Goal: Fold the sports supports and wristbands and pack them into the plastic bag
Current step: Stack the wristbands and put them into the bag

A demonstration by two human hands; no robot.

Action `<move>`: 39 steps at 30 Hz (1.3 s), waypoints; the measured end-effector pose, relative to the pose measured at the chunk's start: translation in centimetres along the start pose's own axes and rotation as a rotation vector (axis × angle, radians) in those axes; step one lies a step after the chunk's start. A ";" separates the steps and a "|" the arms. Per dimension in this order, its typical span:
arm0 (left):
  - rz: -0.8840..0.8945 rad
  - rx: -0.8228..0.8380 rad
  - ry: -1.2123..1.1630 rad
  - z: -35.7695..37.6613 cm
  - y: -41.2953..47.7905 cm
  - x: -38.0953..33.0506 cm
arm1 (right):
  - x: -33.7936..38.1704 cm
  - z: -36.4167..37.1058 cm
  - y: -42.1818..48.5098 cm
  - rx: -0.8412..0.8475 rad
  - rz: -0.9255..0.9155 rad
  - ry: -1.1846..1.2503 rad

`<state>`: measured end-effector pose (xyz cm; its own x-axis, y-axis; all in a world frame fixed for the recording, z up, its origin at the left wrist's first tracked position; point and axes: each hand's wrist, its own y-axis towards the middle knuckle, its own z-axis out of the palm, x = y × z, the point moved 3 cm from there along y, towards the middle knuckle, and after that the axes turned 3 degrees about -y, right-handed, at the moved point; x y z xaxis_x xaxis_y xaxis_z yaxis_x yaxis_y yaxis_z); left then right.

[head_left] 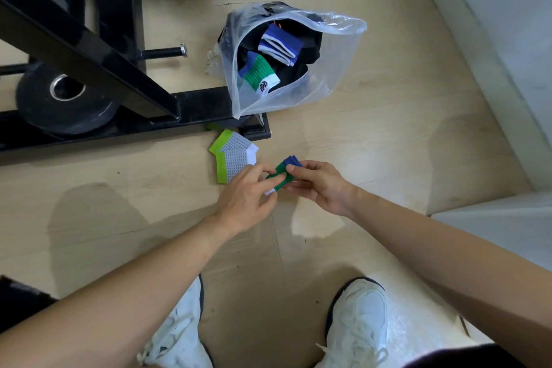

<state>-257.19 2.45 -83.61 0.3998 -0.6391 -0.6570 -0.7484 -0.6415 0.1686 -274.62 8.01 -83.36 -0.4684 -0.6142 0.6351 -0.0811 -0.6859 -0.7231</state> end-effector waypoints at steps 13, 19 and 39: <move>-0.507 -0.008 -0.623 -1.8 3.4 -1.3 | 3.9 0.0 -1.4 0.046 -0.162 -0.125; -0.402 -0.113 -0.467 -4.6 5.2 -2.9 | 9.0 0.7 -3.3 0.071 -0.566 -0.904; -0.205 -0.332 -0.035 -14.3 12.3 -1.4 | 18.6 6.3 6.7 -0.405 -0.991 -1.215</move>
<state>-259.43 -10.63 -70.09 0.5003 -0.4725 -0.7256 -0.4409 -0.8602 0.2562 -278.29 -10.50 -74.67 0.8260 -0.0815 0.5578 -0.2190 -0.9581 0.1844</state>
